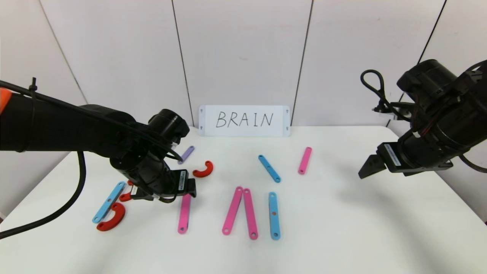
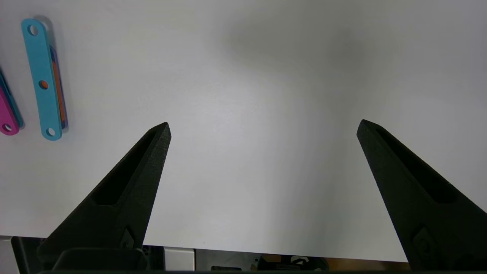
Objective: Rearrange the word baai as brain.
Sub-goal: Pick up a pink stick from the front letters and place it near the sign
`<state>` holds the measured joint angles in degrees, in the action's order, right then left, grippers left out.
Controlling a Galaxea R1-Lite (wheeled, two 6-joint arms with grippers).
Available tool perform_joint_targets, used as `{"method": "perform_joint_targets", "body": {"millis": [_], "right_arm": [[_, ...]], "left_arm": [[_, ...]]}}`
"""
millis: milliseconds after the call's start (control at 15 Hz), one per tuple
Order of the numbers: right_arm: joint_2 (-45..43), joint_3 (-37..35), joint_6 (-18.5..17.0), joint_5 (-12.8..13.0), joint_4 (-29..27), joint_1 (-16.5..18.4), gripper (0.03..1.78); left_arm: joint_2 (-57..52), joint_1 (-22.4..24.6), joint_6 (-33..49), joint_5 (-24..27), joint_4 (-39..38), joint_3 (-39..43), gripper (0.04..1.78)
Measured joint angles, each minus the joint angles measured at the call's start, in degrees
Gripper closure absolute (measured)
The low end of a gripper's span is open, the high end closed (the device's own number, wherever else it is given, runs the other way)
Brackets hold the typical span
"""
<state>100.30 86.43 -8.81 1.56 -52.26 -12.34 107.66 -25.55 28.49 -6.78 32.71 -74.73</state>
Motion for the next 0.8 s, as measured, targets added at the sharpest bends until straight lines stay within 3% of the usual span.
{"method": "perform_joint_targets", "body": {"millis": [800], "right_arm": [[-0.37, -0.05, -0.02, 0.11, 0.00, 0.07, 0.10]], "left_arm": [[4.75, -1.67, -0.02, 0.24, -2.04, 0.54, 0.08]]}}
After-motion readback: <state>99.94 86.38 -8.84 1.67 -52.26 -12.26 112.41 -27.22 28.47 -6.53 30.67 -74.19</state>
